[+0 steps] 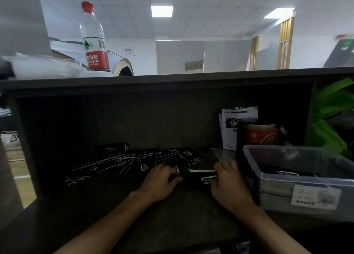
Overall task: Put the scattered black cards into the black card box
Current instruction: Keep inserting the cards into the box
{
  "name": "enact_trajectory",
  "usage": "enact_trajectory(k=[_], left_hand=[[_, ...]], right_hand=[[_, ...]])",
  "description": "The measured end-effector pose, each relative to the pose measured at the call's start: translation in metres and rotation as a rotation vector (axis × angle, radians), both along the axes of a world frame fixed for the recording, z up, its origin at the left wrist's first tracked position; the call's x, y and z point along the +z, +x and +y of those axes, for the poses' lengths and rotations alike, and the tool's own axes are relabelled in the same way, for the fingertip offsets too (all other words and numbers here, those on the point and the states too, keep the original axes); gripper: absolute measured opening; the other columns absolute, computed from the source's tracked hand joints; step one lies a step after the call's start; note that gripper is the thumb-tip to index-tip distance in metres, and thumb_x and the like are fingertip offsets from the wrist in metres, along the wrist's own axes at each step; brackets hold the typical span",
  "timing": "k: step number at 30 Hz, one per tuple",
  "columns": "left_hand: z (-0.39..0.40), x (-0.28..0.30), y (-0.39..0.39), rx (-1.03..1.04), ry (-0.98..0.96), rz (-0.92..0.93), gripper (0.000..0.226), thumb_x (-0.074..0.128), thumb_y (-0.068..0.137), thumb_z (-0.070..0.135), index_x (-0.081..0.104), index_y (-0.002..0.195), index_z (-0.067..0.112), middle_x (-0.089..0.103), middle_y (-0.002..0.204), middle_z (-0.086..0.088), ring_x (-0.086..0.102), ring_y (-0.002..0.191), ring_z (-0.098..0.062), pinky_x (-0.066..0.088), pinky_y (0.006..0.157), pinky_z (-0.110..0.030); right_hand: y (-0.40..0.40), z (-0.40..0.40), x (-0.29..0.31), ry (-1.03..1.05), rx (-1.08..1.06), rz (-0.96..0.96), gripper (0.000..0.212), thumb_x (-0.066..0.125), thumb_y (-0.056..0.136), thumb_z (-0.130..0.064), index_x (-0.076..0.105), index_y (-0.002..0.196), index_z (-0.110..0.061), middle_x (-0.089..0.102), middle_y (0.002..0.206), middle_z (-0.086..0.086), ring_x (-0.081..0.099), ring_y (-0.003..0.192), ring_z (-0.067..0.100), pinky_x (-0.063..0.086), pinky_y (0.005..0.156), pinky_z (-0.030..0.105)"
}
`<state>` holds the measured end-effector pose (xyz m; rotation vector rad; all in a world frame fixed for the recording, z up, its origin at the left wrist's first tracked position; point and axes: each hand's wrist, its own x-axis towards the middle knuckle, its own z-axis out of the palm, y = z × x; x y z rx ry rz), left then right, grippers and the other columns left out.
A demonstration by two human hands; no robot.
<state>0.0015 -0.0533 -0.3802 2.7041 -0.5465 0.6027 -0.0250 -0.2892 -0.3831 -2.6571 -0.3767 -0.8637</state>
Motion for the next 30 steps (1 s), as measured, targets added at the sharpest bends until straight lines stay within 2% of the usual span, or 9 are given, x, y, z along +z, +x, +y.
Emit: enact_trajectory(k=[2,5,9,13,17,22,24,26,30], left_hand=[[0.000,0.012,0.004,0.013,-0.104,0.074,0.021,0.060,0.092,0.040,0.067,0.109,0.032,0.068,0.104,0.010,0.062,0.099,-0.009,0.048,0.084,-0.026],[0.002,0.042,0.021,0.118,-0.013,0.301,0.053,0.070,0.085,0.038,0.052,0.134,0.029,0.053,0.136,0.002,0.050,0.125,-0.018,0.041,0.105,-0.032],[-0.007,0.067,0.039,0.111,0.141,0.715,0.085,0.073,0.083,0.036,0.025,0.153,0.030,0.025,0.159,0.001,0.030,0.143,-0.021,0.028,0.106,-0.026],[-0.020,0.078,0.055,0.118,0.341,0.782,0.091,0.073,0.081,0.037,0.020,0.154,0.036,0.017,0.162,0.001,0.022,0.147,-0.024,0.026,0.116,-0.036],[-0.029,0.086,0.070,0.143,0.418,0.835,0.096,0.078,0.076,0.037,0.021,0.153,0.039,0.016,0.162,0.002,0.020,0.147,-0.027,0.029,0.114,-0.038],[-0.027,0.086,0.077,0.217,0.443,0.741,0.091,0.082,0.070,0.044,0.037,0.147,0.027,0.034,0.154,0.001,0.036,0.138,-0.026,0.039,0.104,-0.035],[-0.018,0.081,0.080,0.219,0.275,0.629,0.063,0.078,0.078,0.033,0.054,0.133,0.016,0.052,0.140,-0.006,0.052,0.122,-0.025,0.045,0.092,-0.030],[-0.008,0.083,0.080,0.195,-0.104,0.449,0.030,0.071,0.086,0.015,0.063,0.114,0.008,0.064,0.123,-0.012,0.061,0.105,-0.022,0.046,0.083,-0.026],[0.003,0.093,0.056,0.237,-0.732,0.048,0.018,0.057,0.095,0.011,0.068,0.109,0.008,0.066,0.105,-0.002,0.061,0.100,-0.019,0.041,0.083,-0.022]], right_hand=[[-0.001,0.001,0.000,0.003,0.027,-0.014,0.031,0.054,0.089,-0.025,0.054,0.119,-0.020,0.053,0.120,-0.003,0.037,0.117,0.015,0.039,0.090,0.024],[-0.001,0.003,0.002,0.006,0.061,-0.018,0.029,0.055,0.088,-0.025,0.055,0.117,-0.021,0.053,0.115,-0.006,0.039,0.115,0.012,0.034,0.082,0.020],[-0.001,0.002,0.002,0.011,0.078,-0.015,0.029,0.056,0.088,-0.026,0.055,0.117,-0.022,0.052,0.114,-0.007,0.037,0.113,0.011,0.034,0.081,0.019],[0.001,0.002,0.000,0.026,0.101,-0.015,0.027,0.057,0.086,-0.026,0.054,0.113,-0.024,0.051,0.110,-0.009,0.038,0.110,0.009,0.036,0.081,0.018],[0.002,0.002,0.000,0.036,0.113,-0.018,0.025,0.057,0.085,-0.026,0.054,0.110,-0.024,0.049,0.107,-0.011,0.038,0.108,0.008,0.036,0.080,0.018],[0.002,0.002,0.000,0.037,0.125,-0.012,0.023,0.055,0.085,-0.025,0.054,0.108,-0.024,0.049,0.105,-0.010,0.038,0.107,0.010,0.036,0.081,0.019],[0.002,0.002,0.001,0.035,0.121,-0.013,0.023,0.055,0.085,-0.025,0.054,0.108,-0.024,0.048,0.105,-0.010,0.039,0.107,0.010,0.034,0.080,0.019],[0.002,0.002,0.000,0.036,0.114,-0.019,0.024,0.055,0.086,-0.027,0.054,0.110,-0.024,0.049,0.106,-0.010,0.039,0.108,0.009,0.033,0.078,0.019],[0.000,0.003,0.002,0.031,0.080,-0.009,0.027,0.055,0.087,-0.030,0.054,0.113,-0.025,0.051,0.110,-0.010,0.041,0.110,0.008,0.032,0.076,0.020]])
